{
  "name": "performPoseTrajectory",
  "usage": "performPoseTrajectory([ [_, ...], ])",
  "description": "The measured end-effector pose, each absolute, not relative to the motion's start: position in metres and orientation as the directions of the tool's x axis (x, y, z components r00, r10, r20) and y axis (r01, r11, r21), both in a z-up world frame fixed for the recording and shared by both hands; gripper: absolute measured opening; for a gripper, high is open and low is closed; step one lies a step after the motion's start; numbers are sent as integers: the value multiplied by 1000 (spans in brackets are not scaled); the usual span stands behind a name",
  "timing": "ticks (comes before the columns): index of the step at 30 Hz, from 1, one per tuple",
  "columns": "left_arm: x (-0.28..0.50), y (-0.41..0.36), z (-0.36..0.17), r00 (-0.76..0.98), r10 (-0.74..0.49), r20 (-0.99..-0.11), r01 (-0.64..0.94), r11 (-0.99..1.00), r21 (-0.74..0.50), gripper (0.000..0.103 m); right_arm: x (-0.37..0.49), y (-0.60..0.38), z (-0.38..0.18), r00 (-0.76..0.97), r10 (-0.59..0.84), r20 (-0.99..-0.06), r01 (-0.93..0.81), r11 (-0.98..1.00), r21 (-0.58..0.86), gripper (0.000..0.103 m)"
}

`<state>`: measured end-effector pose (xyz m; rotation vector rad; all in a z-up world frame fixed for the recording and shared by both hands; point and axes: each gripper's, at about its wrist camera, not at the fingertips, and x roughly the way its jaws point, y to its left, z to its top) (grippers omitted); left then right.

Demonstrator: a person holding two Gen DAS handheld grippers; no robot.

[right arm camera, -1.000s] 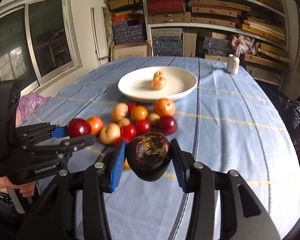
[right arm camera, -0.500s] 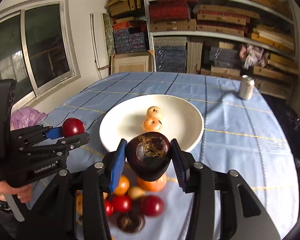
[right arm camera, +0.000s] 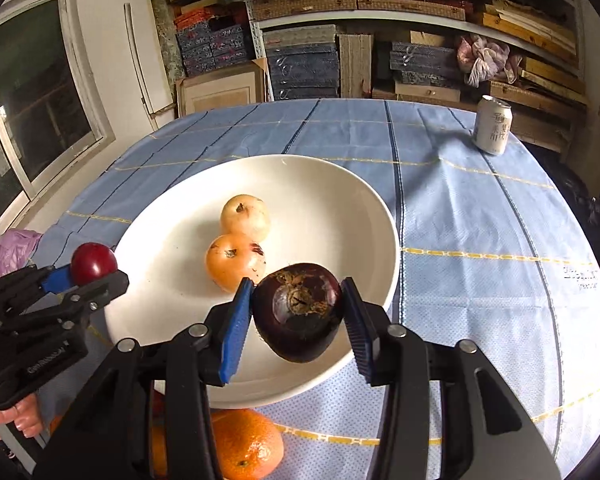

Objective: Organize fruits
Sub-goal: 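Lower both held fruits onto the white plate and open both grippers, then grasp a yellow-orange citrus with the right gripper while the left grasps a tangerine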

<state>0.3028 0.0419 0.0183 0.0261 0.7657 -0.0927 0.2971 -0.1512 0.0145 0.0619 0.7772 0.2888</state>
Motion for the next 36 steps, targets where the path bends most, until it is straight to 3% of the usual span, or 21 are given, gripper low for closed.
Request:
performPoseTrajectory([
  [1,301,43,20,729,-103,-677,100,994,-44,74,296,-151,14,692,252,-677,-218,966,137,66],
  [2,300,44,21,732,-131,-668,109,991,-74,88,295,-151,14,707,229,-669,-203,972,117,93],
  [3,298,45,22,735,-146,-662,110,989,-95,100,291,-154,16,729,220,-648,-191,975,115,98],
  [12,255,54,30,742,-80,-666,83,996,-27,100,232,-178,31,761,187,-621,-178,981,76,99],
  [20,172,74,10,771,-6,-637,51,997,52,100,133,-171,3,675,305,-672,-260,950,171,99],
  [33,132,61,-32,687,-1,-726,174,971,163,99,75,-122,-19,568,398,-721,-411,895,170,98],
  [36,147,70,-35,635,-44,-771,172,982,85,99,72,-113,-25,552,402,-731,-418,892,175,98],
])
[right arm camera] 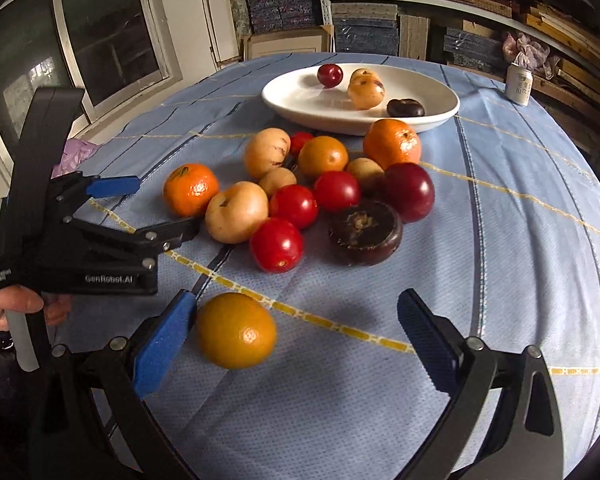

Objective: Organize fruits
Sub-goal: 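Grasp a yellow-orange citrus with the right gripper while the left grasps a tangerine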

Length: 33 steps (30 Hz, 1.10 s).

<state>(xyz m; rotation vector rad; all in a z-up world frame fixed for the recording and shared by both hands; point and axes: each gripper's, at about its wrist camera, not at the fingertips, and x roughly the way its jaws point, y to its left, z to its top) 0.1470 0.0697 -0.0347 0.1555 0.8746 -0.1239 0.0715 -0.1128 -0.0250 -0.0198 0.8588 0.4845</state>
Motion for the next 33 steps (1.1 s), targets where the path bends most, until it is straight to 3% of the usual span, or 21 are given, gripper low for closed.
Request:
performPoseTrajectory([
  [3,151,71,-31,650,-61,-757,188,979,82,99,66,-106,-28,547,416,-727,-431,884,182,95],
  [4,152,67,-30,658,-58,-750,196,976,96,96,64,-104,-28,551,412,-726,-433,885,172,90],
  [5,153,64,-29,663,-65,-746,205,974,98,92,63,-103,-28,554,405,-727,-433,886,164,75],
  [9,157,54,-34,617,-135,-776,266,963,44,56,55,-103,-27,567,391,-725,-437,889,137,55],
  [12,158,53,-31,621,-150,-770,262,965,23,47,50,-106,-28,577,383,-721,-443,889,117,39],
  [22,146,46,-29,636,-158,-756,275,961,31,47,39,-128,-24,596,386,-704,-403,902,153,38],
  [33,140,48,-7,640,-222,-735,297,954,-29,47,38,-143,12,685,374,-626,-387,914,122,38],
])
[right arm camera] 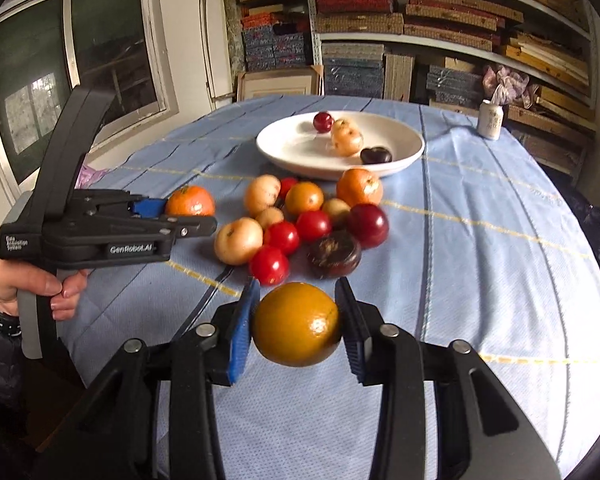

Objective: Organize fruits
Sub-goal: 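Grasp a yellow-orange citrus with the right gripper while the left grasps a tangerine, then place both citrus fruits on the white plate and open both grippers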

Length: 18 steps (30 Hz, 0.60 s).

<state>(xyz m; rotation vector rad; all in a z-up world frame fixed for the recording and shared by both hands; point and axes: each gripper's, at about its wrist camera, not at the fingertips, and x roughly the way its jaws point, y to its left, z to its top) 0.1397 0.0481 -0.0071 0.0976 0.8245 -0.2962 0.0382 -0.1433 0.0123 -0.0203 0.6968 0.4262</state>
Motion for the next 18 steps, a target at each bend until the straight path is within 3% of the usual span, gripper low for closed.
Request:
performPoseTrajectory([
  [4,143,50,8,667,-259,-698,311,949,-55,47,52,-150,25,699,369,-613,-379,918,119,38],
  [12,189,53,38,733,-207,-647,221,973,-61,47,116,-155,56,734,371,-570,-393,915,90,38],
  [18,246,54,34,727,-151,-669,126,988,-86,47,189,-145,62,711,394,-582,-409,905,114,38],
])
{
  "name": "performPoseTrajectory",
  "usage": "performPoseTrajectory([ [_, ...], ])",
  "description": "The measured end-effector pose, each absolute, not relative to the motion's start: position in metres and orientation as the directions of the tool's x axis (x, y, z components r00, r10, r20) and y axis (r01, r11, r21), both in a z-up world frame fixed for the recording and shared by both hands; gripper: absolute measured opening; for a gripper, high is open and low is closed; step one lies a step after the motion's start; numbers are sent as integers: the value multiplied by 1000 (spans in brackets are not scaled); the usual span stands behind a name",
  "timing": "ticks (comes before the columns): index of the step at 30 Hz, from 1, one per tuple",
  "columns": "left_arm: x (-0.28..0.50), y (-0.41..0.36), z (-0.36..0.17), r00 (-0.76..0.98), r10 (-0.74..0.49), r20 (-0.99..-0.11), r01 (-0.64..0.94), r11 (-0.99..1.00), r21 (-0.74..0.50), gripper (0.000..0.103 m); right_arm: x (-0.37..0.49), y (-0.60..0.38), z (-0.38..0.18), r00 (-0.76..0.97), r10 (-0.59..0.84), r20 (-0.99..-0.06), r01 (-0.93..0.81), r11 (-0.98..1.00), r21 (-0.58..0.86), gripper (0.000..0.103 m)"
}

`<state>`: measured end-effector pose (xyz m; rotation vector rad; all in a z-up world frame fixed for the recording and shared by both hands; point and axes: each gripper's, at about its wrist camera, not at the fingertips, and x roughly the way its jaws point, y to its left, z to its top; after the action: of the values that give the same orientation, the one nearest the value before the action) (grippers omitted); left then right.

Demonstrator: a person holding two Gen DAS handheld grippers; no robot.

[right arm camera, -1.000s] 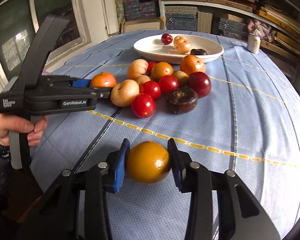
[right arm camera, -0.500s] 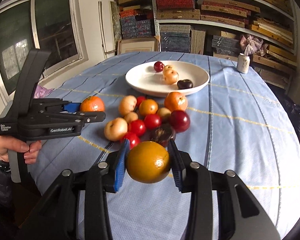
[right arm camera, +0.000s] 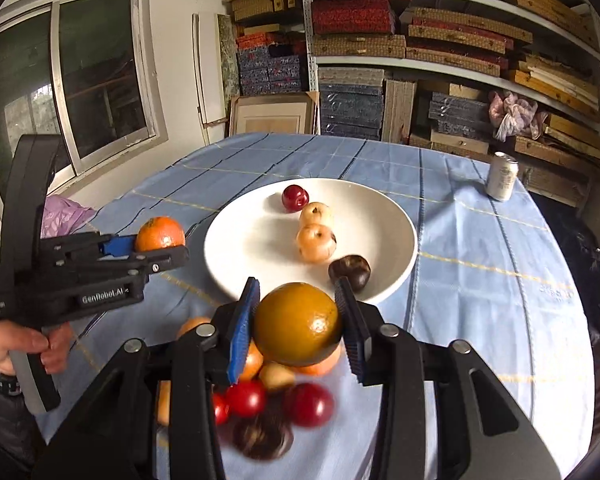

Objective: Organize fruits
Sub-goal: 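Place both citrus fruits on the white plate and open both grippers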

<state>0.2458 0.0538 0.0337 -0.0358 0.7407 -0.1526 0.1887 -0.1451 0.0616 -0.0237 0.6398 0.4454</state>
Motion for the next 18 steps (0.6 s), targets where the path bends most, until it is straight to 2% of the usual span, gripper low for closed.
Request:
performPoseTrajectory([
  [3,271,52,26,709,-112,-696,110,993,-48,47,223,-137,53,676,419,-606,-419,895,151,38],
  [6,287,54,22,699,-123,-705,115,992,-59,47,248,-130,41,659,412,-630,-408,899,160,38],
  [14,301,50,17,694,-131,-708,145,989,-42,47,269,-121,21,622,420,-661,-411,894,182,39],
  [15,300,51,18,710,-133,-692,140,989,-47,51,271,-123,20,612,427,-666,-412,891,192,39],
  [16,299,51,19,721,-127,-682,131,990,-45,71,272,-125,20,610,423,-670,-403,894,197,42],
  [17,298,51,20,729,-113,-675,117,992,-40,84,272,-126,21,615,415,-671,-393,899,196,56],
  [18,296,51,22,736,-98,-670,105,994,-31,99,271,-129,23,623,411,-665,-383,902,199,73],
])
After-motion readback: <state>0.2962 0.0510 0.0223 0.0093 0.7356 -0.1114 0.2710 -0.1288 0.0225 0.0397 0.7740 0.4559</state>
